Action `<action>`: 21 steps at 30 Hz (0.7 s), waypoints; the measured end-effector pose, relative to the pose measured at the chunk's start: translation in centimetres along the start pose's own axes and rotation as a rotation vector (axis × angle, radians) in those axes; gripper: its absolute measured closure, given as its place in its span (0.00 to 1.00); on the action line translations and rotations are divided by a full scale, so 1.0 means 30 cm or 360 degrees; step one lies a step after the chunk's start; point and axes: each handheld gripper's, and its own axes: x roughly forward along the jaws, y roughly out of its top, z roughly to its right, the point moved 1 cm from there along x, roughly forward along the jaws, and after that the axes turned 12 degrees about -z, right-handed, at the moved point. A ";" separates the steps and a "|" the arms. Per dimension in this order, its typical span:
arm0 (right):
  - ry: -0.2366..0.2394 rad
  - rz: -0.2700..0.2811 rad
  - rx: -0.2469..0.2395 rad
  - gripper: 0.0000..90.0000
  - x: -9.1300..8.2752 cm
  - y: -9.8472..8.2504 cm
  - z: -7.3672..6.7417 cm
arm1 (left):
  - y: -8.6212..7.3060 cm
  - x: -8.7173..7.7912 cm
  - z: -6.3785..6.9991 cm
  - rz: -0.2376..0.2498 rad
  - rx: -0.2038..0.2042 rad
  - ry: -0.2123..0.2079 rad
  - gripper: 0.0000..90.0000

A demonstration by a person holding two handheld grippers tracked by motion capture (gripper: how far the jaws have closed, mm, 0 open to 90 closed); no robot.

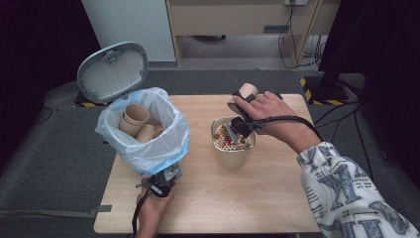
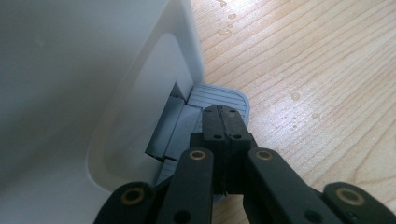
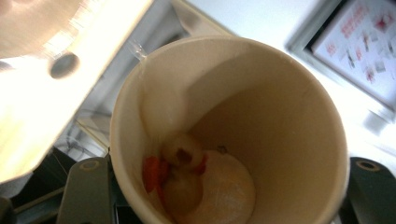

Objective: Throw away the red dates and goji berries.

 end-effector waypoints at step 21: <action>0.0033 -0.0031 0.0180 0.36 0.013 -0.054 -0.011 | 0.000 0.000 0.001 0.0002 -0.0004 0.0000 1.00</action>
